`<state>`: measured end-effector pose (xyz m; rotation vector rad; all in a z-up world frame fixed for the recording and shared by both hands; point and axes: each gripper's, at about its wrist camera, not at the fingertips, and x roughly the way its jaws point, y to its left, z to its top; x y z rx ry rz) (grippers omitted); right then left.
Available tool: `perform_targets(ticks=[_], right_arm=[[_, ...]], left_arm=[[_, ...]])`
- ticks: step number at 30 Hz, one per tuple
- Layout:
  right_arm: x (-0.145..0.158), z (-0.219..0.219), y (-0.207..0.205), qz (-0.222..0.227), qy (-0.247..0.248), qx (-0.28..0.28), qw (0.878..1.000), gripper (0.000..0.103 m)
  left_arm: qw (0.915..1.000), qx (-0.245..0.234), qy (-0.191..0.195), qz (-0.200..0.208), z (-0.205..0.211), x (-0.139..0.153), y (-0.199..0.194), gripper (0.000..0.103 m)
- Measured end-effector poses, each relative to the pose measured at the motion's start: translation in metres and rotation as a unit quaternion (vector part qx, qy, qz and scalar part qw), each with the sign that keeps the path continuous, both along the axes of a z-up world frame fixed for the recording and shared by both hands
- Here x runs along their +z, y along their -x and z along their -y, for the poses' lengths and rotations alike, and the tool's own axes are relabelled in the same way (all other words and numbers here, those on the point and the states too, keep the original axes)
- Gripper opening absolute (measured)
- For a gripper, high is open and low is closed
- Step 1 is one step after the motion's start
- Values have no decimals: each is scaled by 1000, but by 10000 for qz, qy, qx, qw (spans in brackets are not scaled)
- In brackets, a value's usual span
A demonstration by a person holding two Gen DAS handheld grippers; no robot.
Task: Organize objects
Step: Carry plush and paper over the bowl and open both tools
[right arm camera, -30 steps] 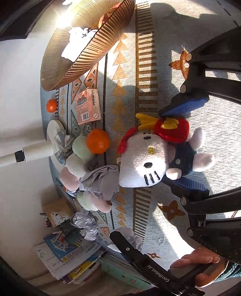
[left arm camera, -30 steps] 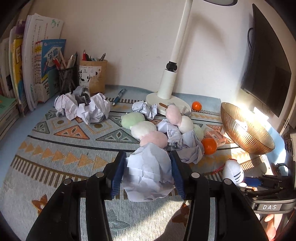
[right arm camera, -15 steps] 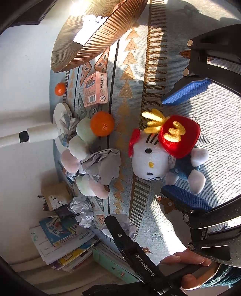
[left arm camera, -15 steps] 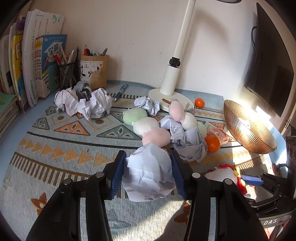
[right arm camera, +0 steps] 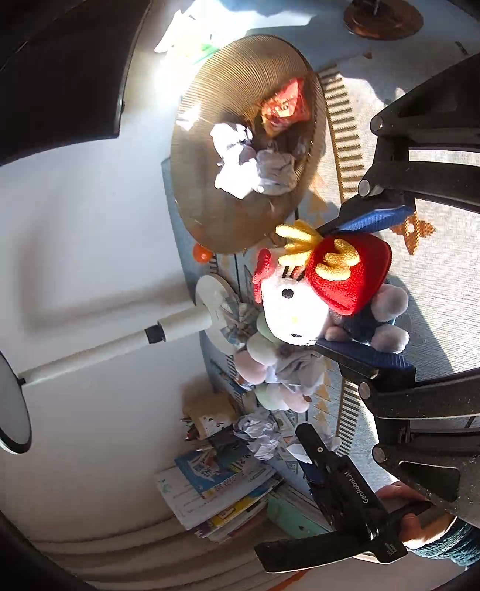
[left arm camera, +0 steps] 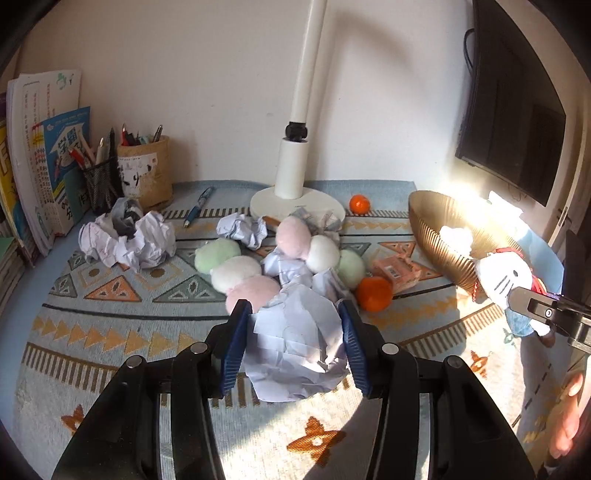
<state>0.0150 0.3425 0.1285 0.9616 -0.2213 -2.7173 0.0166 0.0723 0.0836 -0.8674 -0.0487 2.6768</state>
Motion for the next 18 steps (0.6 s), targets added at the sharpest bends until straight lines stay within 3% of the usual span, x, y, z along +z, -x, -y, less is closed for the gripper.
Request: perform_targets(ticks=[4,8,13,18], right_arm=[[44,-56,14,-527,-48,-890,9946,52],[59,-103,45,-652,104,-1651,9841,53],[43,-132,92,-485,44,-2148,9755,53],[11,-148,113,-255,211,-2481,9682,53]], left_arm=[[9956,-831,-148,-401,-66,52,19,46],[9885,-1412,-103,-528,-138,75,59,46],[9866,-1601,-222,-219,-197,54,111,46],[9827,-1845,-156,-16,-236,30,128,46]])
